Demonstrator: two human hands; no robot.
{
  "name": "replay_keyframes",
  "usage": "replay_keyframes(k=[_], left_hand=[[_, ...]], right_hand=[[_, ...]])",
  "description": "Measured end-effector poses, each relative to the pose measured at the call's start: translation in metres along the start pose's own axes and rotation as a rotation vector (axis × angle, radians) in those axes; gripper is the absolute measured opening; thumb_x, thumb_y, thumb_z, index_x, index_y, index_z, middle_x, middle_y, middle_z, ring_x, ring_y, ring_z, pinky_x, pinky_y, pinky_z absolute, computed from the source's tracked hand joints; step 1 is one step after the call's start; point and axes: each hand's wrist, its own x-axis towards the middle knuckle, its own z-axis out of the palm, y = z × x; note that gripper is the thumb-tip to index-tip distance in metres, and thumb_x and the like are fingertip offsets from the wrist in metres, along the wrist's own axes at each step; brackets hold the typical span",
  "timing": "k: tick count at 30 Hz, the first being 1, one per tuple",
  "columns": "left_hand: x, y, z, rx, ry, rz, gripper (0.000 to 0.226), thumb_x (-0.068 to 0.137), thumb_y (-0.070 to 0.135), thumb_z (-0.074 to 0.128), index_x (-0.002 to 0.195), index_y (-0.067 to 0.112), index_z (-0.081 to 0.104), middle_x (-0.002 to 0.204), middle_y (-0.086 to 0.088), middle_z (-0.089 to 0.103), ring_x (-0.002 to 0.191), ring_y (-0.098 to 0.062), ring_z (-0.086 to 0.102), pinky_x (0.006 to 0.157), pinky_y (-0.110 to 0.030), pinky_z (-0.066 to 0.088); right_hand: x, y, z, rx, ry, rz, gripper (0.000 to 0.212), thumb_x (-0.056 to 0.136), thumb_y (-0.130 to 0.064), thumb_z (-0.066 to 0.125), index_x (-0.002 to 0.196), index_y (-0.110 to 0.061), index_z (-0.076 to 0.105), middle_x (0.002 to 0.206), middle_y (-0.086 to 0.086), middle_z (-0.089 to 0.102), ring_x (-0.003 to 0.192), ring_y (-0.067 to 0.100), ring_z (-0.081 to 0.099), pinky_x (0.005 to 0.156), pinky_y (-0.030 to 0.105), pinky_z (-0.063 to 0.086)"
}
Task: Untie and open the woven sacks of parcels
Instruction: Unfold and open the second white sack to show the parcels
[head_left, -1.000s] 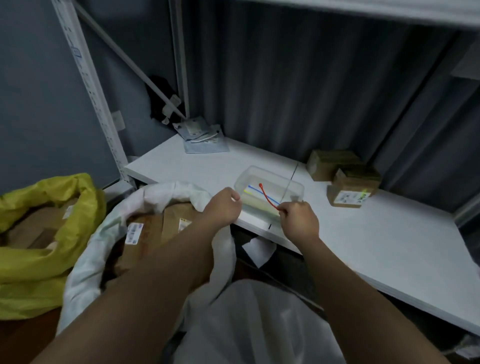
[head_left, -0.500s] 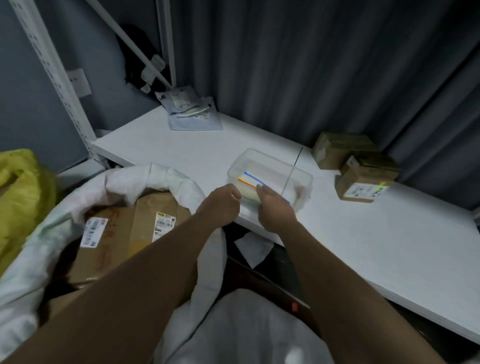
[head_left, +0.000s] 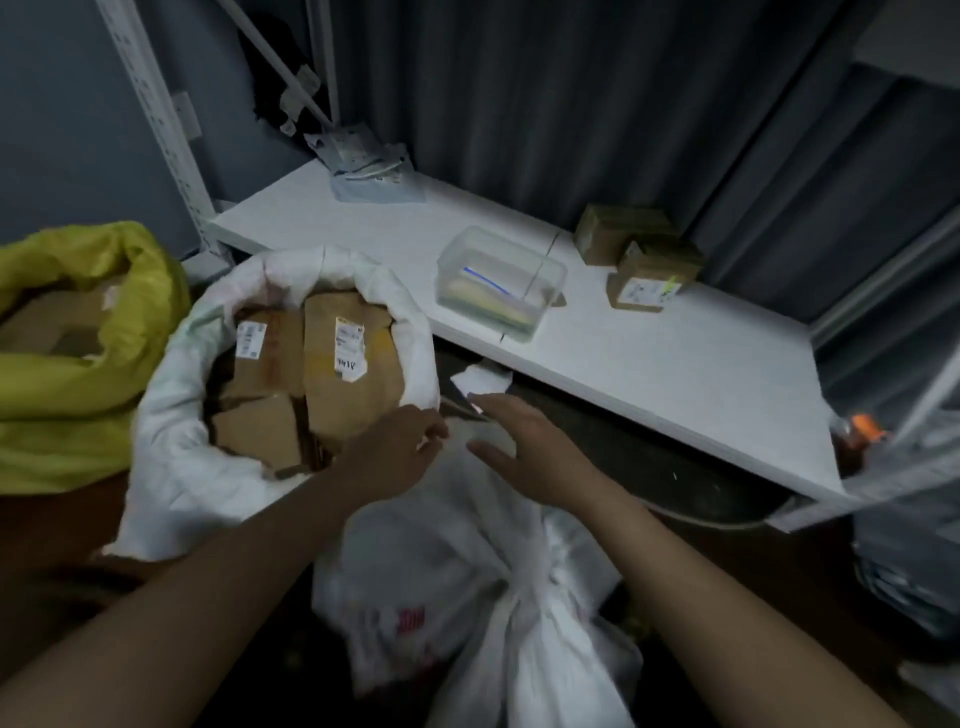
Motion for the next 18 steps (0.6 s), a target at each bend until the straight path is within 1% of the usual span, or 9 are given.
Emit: replay_keyframes(k=[2, 5, 8, 10, 11, 12, 15, 17, 18], left_hand=[[-0.038, 0.010, 0.013, -0.032, 0.056, 0.058, 0.023, 0.095, 0.022, 0.054, 0.114, 0.012, 0.060, 0.114, -0.006, 0.058, 0.101, -0.015, 0.053, 0.088, -0.026, 0.040], [-0.086, 0.020, 0.038, 0.002, 0.057, 0.149, 0.047, 0.087, 0.046, 0.048, 0.117, 0.012, 0.060, 0.119, -0.007, 0.058, 0.112, -0.022, 0.052, 0.097, -0.033, 0.038], [-0.125, 0.029, 0.071, 0.047, -0.052, 0.126, 0.071, 0.073, 0.068, 0.036, 0.128, 0.025, 0.051, 0.135, -0.002, 0.047, 0.126, -0.022, 0.039, 0.103, -0.036, 0.032], [-0.145, 0.035, 0.091, 0.131, -0.151, 0.106, 0.086, 0.066, 0.078, 0.033, 0.140, 0.034, 0.033, 0.150, -0.001, 0.026, 0.140, -0.024, 0.019, 0.111, -0.044, 0.025], [-0.153, 0.038, 0.098, 0.170, -0.188, 0.098, 0.093, 0.066, 0.080, 0.035, 0.146, 0.034, 0.022, 0.155, -0.002, 0.013, 0.143, -0.026, 0.009, 0.114, -0.046, 0.019], [-0.160, 0.042, 0.104, 0.184, -0.219, 0.083, 0.097, 0.069, 0.079, 0.042, 0.149, 0.032, 0.011, 0.158, -0.003, 0.002, 0.145, -0.026, 0.000, 0.117, -0.046, 0.013], [-0.170, 0.047, 0.118, 0.175, -0.235, 0.066, 0.109, 0.074, 0.069, 0.059, 0.150, 0.027, -0.007, 0.158, 0.002, -0.013, 0.145, -0.017, -0.013, 0.119, -0.043, 0.003], [-0.170, 0.047, 0.123, 0.176, -0.184, 0.047, 0.118, 0.067, 0.075, 0.059, 0.148, 0.029, -0.013, 0.157, 0.001, -0.017, 0.145, -0.020, -0.013, 0.117, -0.051, 0.009], [-0.168, 0.047, 0.122, 0.164, -0.160, 0.029, 0.120, 0.066, 0.074, 0.061, 0.148, 0.030, -0.015, 0.157, 0.001, -0.019, 0.145, -0.021, -0.013, 0.116, -0.053, 0.010]], right_hand=[[-0.045, -0.007, 0.006, 0.013, 0.061, -0.003, 0.056, 0.091, -0.043, 0.059, 0.140, -0.020, 0.044, 0.141, 0.000, 0.047, 0.129, 0.015, 0.042, 0.108, 0.028, 0.033], [-0.116, -0.014, 0.021, 0.015, 0.047, 0.119, 0.069, 0.084, -0.051, 0.064, 0.143, -0.025, 0.040, 0.140, -0.001, 0.041, 0.130, 0.016, 0.037, 0.107, 0.023, 0.030], [-0.180, -0.013, 0.036, 0.005, -0.042, 0.296, 0.089, 0.077, -0.059, 0.067, 0.149, -0.037, 0.020, 0.152, 0.001, 0.015, 0.139, 0.023, 0.023, 0.109, 0.033, 0.029], [-0.209, -0.014, 0.045, 0.050, -0.158, 0.412, 0.098, 0.079, -0.054, 0.068, 0.149, -0.041, 0.001, 0.159, 0.003, -0.003, 0.143, 0.026, 0.018, 0.106, 0.036, 0.031], [-0.218, -0.013, 0.050, 0.044, -0.189, 0.437, 0.100, 0.081, -0.049, 0.068, 0.149, -0.040, -0.005, 0.160, 0.007, -0.001, 0.143, 0.027, 0.022, 0.104, 0.036, 0.034], [-0.222, -0.012, 0.055, 0.017, -0.186, 0.441, 0.101, 0.083, -0.043, 0.070, 0.150, -0.038, -0.006, 0.158, 0.011, 0.012, 0.138, 0.027, 0.032, 0.102, 0.036, 0.038], [-0.218, -0.008, 0.066, 0.014, -0.055, 0.475, 0.080, 0.083, -0.025, 0.071, 0.148, -0.024, 0.023, 0.129, 0.011, 0.056, 0.111, 0.025, 0.057, 0.080, 0.028, 0.043], [-0.202, -0.009, 0.069, 0.110, 0.060, 0.535, 0.059, 0.084, -0.016, 0.070, 0.136, -0.016, 0.042, 0.101, 0.007, 0.064, 0.089, 0.021, 0.059, 0.069, 0.025, 0.037], [-0.191, -0.010, 0.068, 0.162, 0.099, 0.555, 0.051, 0.085, -0.013, 0.069, 0.130, -0.013, 0.046, 0.090, 0.003, 0.061, 0.082, 0.018, 0.056, 0.067, 0.024, 0.035]])
